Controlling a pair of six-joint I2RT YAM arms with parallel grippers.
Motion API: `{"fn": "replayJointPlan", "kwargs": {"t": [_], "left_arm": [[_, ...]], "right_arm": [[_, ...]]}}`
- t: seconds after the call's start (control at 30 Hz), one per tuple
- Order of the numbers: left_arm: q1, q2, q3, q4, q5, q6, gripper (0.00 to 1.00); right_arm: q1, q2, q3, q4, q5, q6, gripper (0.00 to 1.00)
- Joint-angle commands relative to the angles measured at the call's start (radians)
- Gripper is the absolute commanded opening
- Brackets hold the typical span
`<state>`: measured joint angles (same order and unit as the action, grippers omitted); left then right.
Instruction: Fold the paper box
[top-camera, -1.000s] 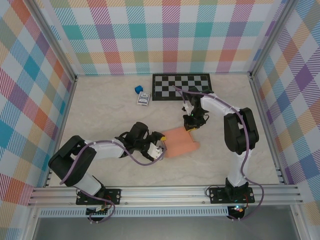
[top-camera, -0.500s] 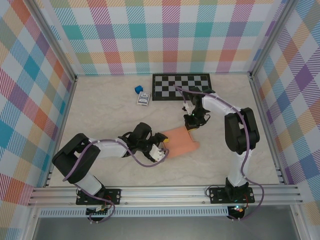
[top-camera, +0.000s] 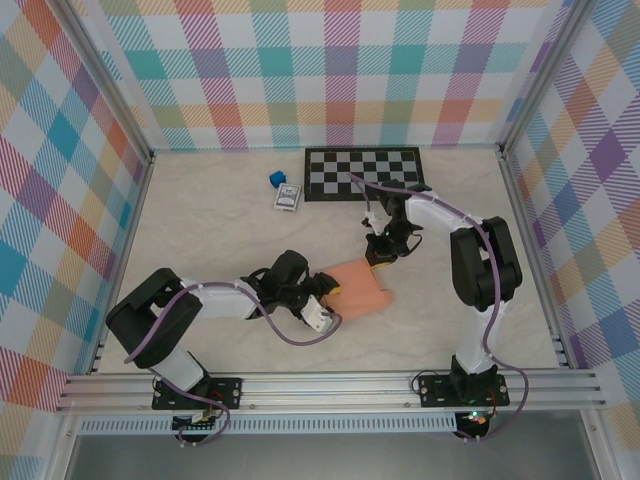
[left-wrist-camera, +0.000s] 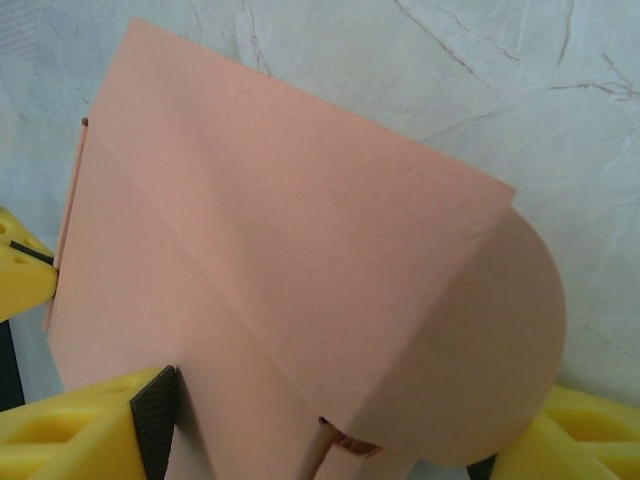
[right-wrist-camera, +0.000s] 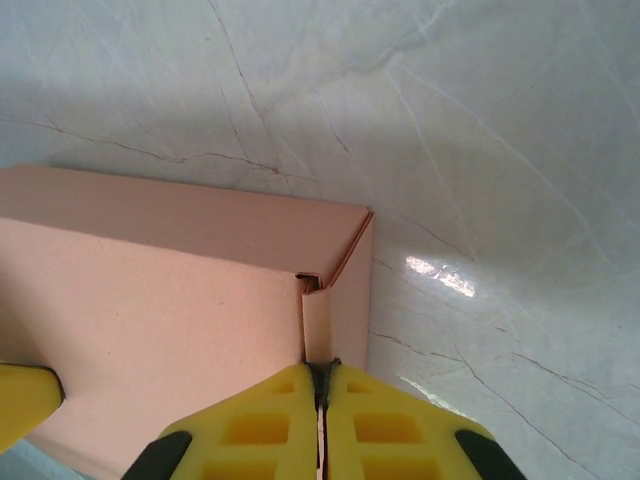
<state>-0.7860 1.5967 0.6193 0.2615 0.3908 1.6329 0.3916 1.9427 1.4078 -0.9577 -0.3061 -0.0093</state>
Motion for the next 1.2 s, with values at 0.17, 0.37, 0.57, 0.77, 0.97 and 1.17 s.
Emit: {"fn": "replayJointPlan", "kwargs": {"t": [0.17,0.37,0.57,0.77,0.97,1.17], "left_arm": [[-0.048,-0.032,-0.026,0.043,-0.074,0.043,0.59],[-0.047,-0.079,0.001,0.015,-0.060,-0.011,0.53],[-0.034,-0.106,0.018,0.038,-0.031,-0.141,0.51],[0.024,-0.137,0.053,0.097,0.056,-0.442,0.51],[0.088,-0.142,0.084,0.168,0.134,-0.704,0.52],[0.184,-0.081,0.100,0.350,0.277,-1.018,0.52]], "right_arm": [[-0.012,-0.005,-0.005,-0.015,-0.101,0.012,0.15],[-0.035,-0.074,-0.015,0.041,-0.121,0.053,0.30],[-0.131,-0.267,-0.065,0.151,-0.086,0.156,0.51],[-0.169,-0.477,-0.113,0.214,0.094,0.180,0.56],[-0.170,-0.575,-0.150,0.229,0.073,0.191,0.57],[-0.166,-0.689,-0.258,0.366,0.060,0.000,0.58]]}}
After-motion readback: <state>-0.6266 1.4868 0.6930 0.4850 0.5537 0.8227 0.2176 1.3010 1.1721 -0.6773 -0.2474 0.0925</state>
